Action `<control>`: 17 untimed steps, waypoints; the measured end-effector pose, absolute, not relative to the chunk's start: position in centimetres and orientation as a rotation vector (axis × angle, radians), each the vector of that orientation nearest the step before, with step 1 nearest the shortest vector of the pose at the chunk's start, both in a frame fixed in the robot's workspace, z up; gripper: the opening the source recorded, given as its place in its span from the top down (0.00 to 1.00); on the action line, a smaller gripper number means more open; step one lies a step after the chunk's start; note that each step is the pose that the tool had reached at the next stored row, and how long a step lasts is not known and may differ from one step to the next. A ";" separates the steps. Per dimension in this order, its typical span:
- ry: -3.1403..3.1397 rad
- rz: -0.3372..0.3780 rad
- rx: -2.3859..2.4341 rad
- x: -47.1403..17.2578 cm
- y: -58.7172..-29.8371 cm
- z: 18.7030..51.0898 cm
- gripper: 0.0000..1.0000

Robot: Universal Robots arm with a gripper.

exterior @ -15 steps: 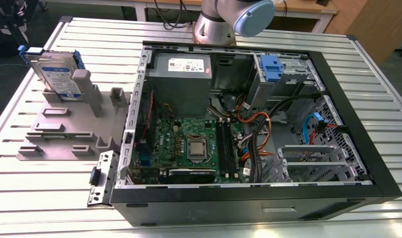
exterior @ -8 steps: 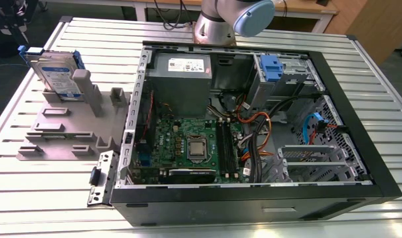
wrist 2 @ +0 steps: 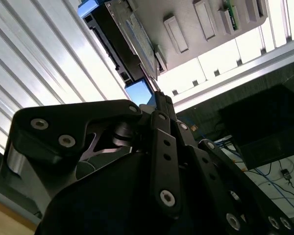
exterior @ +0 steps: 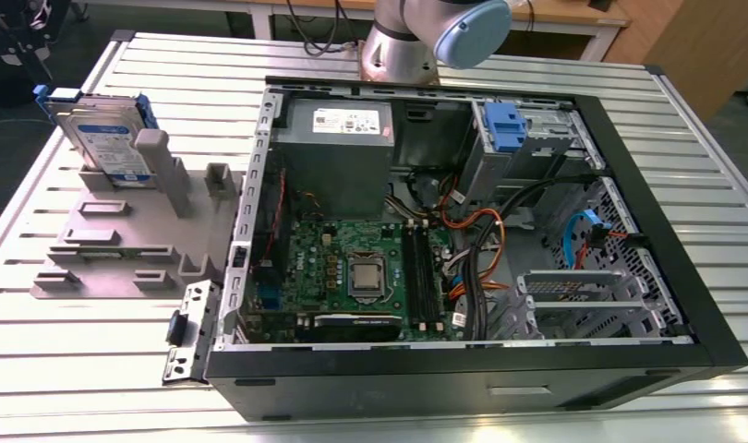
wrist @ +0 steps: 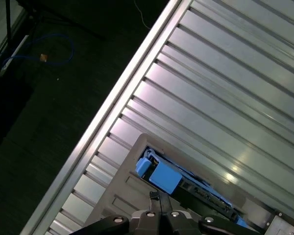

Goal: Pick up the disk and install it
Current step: 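Pick up the disk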

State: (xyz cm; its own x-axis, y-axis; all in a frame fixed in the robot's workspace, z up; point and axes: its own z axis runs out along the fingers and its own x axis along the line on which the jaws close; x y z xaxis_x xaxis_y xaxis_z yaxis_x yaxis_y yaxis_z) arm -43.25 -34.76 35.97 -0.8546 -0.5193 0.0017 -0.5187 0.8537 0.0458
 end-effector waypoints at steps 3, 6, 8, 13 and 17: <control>-3.011 -0.068 0.844 -43.3 -34.8 36.0 0.89; -3.011 -0.068 0.844 -43.3 -34.8 36.0 0.89; -3.008 -0.068 0.855 -43.3 -34.8 36.0 0.89; -2.967 -0.067 0.981 -43.3 -34.8 35.9 0.89; -2.928 -0.066 1.087 -43.3 -34.8 35.9 0.89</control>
State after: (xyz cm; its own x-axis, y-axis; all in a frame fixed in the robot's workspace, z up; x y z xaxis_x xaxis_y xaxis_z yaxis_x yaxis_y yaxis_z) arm -43.25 -34.76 35.88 -0.7575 -0.6528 0.0017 -0.6520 0.7568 0.0458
